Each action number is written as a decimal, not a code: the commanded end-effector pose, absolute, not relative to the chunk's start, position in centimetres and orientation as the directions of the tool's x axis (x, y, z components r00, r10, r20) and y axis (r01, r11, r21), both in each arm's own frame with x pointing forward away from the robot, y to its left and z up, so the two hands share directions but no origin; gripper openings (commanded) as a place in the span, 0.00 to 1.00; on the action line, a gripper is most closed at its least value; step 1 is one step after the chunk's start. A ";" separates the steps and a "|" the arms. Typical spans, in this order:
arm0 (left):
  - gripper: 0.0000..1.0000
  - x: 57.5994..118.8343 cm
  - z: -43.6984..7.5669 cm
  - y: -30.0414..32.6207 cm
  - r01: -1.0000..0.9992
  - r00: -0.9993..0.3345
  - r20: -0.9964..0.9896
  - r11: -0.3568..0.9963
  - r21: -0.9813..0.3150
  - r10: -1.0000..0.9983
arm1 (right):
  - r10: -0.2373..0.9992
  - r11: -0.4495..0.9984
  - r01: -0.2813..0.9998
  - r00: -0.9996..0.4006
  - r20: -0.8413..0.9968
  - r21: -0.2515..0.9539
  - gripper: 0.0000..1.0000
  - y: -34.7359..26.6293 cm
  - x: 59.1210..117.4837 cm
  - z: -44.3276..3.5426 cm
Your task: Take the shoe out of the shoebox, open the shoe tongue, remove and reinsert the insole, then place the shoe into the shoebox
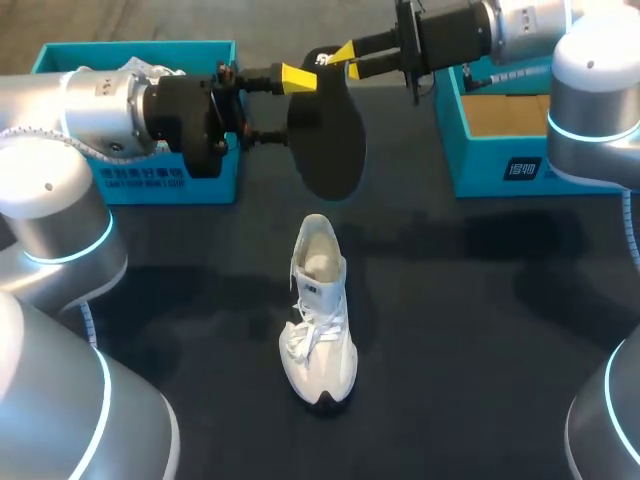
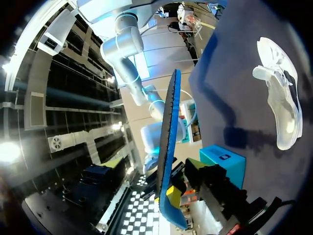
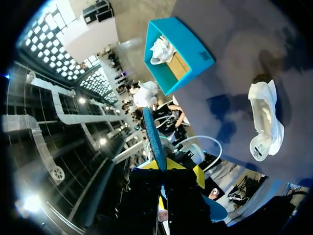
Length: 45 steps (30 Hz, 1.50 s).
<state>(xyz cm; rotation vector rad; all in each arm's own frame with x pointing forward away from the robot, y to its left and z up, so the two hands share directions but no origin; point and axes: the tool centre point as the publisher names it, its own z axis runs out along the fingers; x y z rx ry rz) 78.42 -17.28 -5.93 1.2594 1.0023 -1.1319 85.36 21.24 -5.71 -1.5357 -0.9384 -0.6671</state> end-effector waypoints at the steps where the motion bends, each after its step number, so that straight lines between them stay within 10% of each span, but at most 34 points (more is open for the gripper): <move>1: 0.46 78.6 -6.1 -17.4 0.982 0.185 -0.979 -0.026 0.187 -0.083 | 0.195 -0.025 0.851 0.518 0.833 -0.524 0.00 21.2 85.2 -5.7; 15: 0.26 79.0 -6.4 -18.1 0.984 0.173 -0.978 -0.019 0.176 -0.113 | 0.189 -0.024 0.851 0.519 0.833 -0.525 0.00 21.6 85.3 -5.7; 19: 0.00 79.2 -6.5 -18.2 0.986 0.159 -0.980 -0.020 0.163 -0.122 | 0.188 -0.025 0.850 0.520 0.833 -0.526 0.00 21.6 85.2 -5.8; 26: 0.00 79.3 -6.5 -18.2 0.987 0.157 -0.980 -0.026 0.161 -0.126 | 0.173 -0.026 0.857 0.511 0.842 -0.515 0.00 21.6 85.2 -5.9; 27: 0.00 79.3 -6.5 -18.1 0.987 0.154 -0.980 -0.028 0.158 -0.128 | 0.175 -0.035 0.862 0.504 0.846 -0.506 0.25 21.6 85.2 -5.9; 28: 0.00 79.3 -6.5 -18.0 0.988 0.147 -0.980 -0.031 0.153 -0.132 | 0.176 -0.032 0.863 0.501 0.847 -0.504 1.00 21.6 85.2 -5.9; 45: 0.00 79.6 -6.3 -16.5 0.991 0.097 -0.986 -0.078 0.108 -0.134 | 0.182 0.004 0.955 0.289 0.940 -0.295 1.00 18.7 83.7 -5.3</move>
